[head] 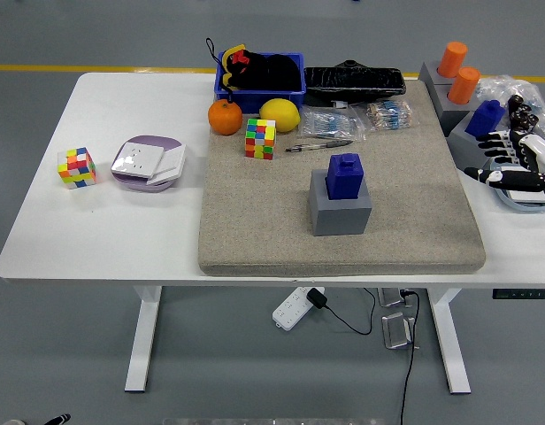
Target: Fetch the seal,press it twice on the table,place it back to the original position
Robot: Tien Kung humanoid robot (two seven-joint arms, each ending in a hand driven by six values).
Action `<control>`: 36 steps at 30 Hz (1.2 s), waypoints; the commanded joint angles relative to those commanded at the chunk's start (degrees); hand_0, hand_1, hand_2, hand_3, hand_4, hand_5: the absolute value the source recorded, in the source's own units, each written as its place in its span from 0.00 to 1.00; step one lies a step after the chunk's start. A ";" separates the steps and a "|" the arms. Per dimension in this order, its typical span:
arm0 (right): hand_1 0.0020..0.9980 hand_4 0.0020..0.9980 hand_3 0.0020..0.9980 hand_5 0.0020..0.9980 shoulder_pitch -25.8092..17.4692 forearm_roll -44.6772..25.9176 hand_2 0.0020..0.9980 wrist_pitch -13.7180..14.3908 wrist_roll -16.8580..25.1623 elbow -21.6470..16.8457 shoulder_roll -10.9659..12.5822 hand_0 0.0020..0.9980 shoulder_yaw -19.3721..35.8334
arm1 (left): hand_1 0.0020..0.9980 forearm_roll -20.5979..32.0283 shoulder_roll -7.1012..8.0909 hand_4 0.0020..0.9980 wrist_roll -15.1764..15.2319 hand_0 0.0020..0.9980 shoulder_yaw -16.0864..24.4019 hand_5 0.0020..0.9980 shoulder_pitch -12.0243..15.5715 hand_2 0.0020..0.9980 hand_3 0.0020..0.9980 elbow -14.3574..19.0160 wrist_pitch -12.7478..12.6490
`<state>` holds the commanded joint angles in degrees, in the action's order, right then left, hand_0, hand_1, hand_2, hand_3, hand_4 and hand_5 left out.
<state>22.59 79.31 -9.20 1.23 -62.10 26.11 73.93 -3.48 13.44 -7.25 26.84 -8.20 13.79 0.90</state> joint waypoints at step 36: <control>0.78 0.88 0.77 0.26 -0.99 0.09 0.77 -0.11 -0.57 -0.32 -0.46 0.83 -0.54 | 0.81 0.73 0.25 0.72 -0.08 0.82 -0.96 0.43 0.51 0.78 0.82 -0.14 -0.21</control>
<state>21.60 79.40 -9.31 0.67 -62.42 25.65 73.39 -2.76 13.69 -7.34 25.88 -7.69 13.65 0.69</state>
